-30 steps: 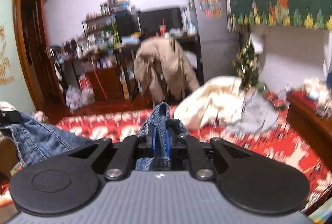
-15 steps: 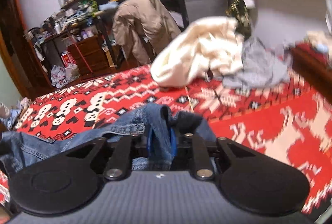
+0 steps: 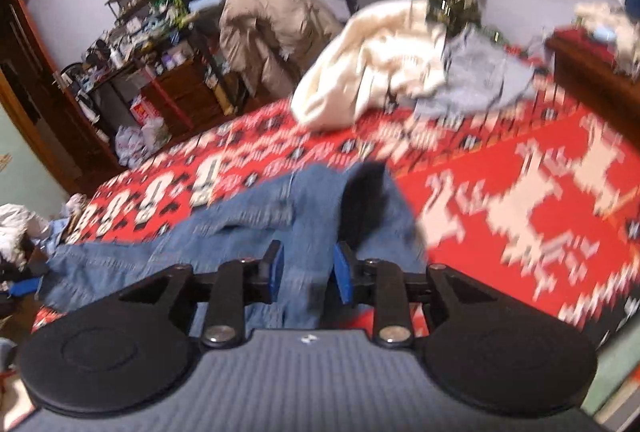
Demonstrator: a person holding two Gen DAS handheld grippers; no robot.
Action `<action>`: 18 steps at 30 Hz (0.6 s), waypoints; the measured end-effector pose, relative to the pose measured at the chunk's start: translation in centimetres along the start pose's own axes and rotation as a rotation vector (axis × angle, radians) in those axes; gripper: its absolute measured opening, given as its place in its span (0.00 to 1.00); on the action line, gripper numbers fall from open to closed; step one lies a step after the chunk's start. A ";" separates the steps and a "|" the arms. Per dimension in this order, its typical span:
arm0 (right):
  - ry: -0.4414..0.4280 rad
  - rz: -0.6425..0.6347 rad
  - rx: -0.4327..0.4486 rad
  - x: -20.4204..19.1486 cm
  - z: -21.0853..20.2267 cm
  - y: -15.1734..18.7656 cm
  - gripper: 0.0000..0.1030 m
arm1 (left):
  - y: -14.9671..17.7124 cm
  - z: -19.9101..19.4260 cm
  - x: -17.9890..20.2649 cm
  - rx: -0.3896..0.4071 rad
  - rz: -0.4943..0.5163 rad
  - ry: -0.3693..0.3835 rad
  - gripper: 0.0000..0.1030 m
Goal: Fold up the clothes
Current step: 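Lift the denim shorts off the pile with both grippers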
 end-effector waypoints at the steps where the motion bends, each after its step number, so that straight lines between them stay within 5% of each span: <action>1: -0.002 0.005 -0.028 0.0 0.1 0.8 0.30 | 0.0 -0.1 -0.2 -0.005 -0.012 0.006 0.22; 10: -0.009 0.037 -0.190 0.2 2.4 5.4 0.53 | 0.4 0.9 -1.1 -0.054 -0.049 -0.006 0.35; 18: -0.070 -0.005 -0.214 -1.9 3.4 6.5 0.50 | 1.0 2.0 -1.7 -0.077 0.003 -0.081 0.39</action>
Point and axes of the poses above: each gripper's, at about its wrist camera, not at the fingertips, and z roughly the way its jaws point, x to its right, y to its underside, the point moved 9 cm from there along z, roughly the way its jaws point, and after that the axes turned 11 degrees about x, right-handed, at the moved point
